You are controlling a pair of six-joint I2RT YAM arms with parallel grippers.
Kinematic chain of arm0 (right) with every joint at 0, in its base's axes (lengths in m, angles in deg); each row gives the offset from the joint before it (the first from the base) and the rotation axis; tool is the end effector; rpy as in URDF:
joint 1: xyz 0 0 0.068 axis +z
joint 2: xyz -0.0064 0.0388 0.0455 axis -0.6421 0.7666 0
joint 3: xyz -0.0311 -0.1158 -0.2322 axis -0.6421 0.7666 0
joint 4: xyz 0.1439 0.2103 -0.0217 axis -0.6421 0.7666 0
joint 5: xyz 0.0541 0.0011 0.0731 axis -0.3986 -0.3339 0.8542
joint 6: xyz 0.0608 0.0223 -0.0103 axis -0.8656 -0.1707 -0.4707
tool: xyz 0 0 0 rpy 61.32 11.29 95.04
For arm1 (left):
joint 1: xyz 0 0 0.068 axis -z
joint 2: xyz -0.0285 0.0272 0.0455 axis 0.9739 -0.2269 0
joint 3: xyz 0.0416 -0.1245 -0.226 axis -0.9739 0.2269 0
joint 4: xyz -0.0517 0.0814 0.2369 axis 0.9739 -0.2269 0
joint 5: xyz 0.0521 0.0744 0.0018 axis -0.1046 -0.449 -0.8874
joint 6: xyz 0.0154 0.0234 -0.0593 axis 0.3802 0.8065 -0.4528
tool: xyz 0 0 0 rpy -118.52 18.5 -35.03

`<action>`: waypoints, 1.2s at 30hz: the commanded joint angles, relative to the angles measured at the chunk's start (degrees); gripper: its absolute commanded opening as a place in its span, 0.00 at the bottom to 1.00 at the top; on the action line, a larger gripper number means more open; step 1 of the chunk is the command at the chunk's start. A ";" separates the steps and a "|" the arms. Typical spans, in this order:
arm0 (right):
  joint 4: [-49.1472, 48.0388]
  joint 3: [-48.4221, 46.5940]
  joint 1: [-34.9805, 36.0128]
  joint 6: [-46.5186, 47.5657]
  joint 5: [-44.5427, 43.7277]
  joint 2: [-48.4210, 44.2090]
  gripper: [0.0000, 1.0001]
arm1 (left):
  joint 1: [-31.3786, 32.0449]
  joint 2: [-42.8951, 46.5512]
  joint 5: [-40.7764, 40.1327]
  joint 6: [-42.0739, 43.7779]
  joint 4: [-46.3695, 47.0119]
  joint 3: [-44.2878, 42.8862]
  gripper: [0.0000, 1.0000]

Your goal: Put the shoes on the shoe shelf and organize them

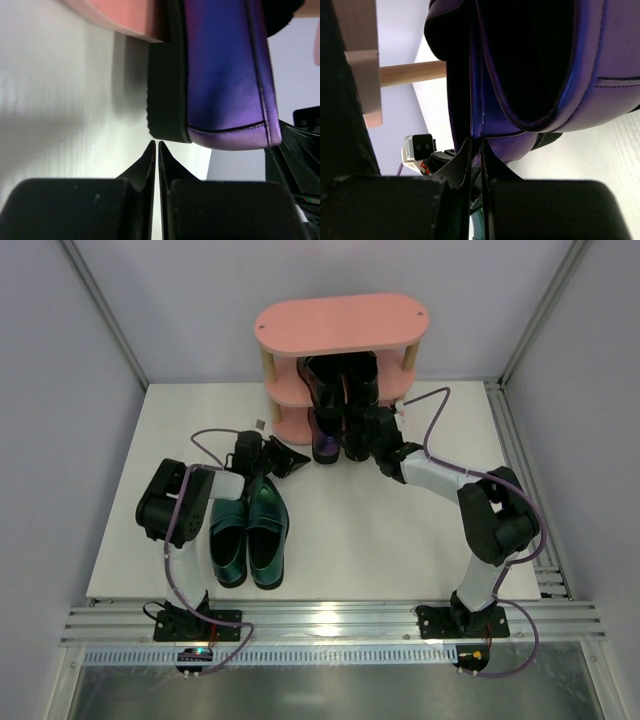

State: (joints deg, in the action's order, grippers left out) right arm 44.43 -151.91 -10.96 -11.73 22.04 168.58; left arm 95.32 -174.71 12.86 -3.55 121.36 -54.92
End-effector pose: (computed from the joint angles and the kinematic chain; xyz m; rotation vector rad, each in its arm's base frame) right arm 0.3583 0.1953 0.2071 0.9063 2.0733 0.9917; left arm 0.3650 -0.1434 0.1196 -0.6569 2.1648 -1.2992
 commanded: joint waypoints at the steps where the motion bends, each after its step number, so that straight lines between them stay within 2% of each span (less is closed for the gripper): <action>1: -10.63 -2.88 -0.08 -3.81 0.83 -2.18 0.04 | 0.98 -0.31 3.06 -0.89 2.03 -3.33 0.00; 12: -12.39 -4.55 -1.04 -3.46 0.30 0.28 0.04 | 3.45 -5.32 4.55 -6.43 8.63 -6.94 0.00; 18: -13.62 -5.17 -1.40 -4.07 1.88 1.95 0.04 | 3.62 -4.27 4.12 -8.71 11.61 -3.96 0.00; 23: -13.62 -5.78 -1.66 -3.90 2.32 2.13 0.04 | 3.71 -2.42 3.14 -6.79 9.51 -3.86 0.00; 32: -13.45 -4.21 -2.45 -3.55 5.93 1.25 0.04 | 3.89 -7.17 2.62 -6.52 7.92 -8.43 0.00; 36: -13.88 -2.54 -3.06 -3.46 6.98 0.55 0.09 | 3.80 -8.75 2.71 -6.78 8.45 -9.23 0.00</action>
State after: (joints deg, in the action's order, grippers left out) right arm 38.31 -153.53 -13.58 -14.29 26.19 171.33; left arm 99.35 -181.99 16.45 -10.95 128.57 -62.24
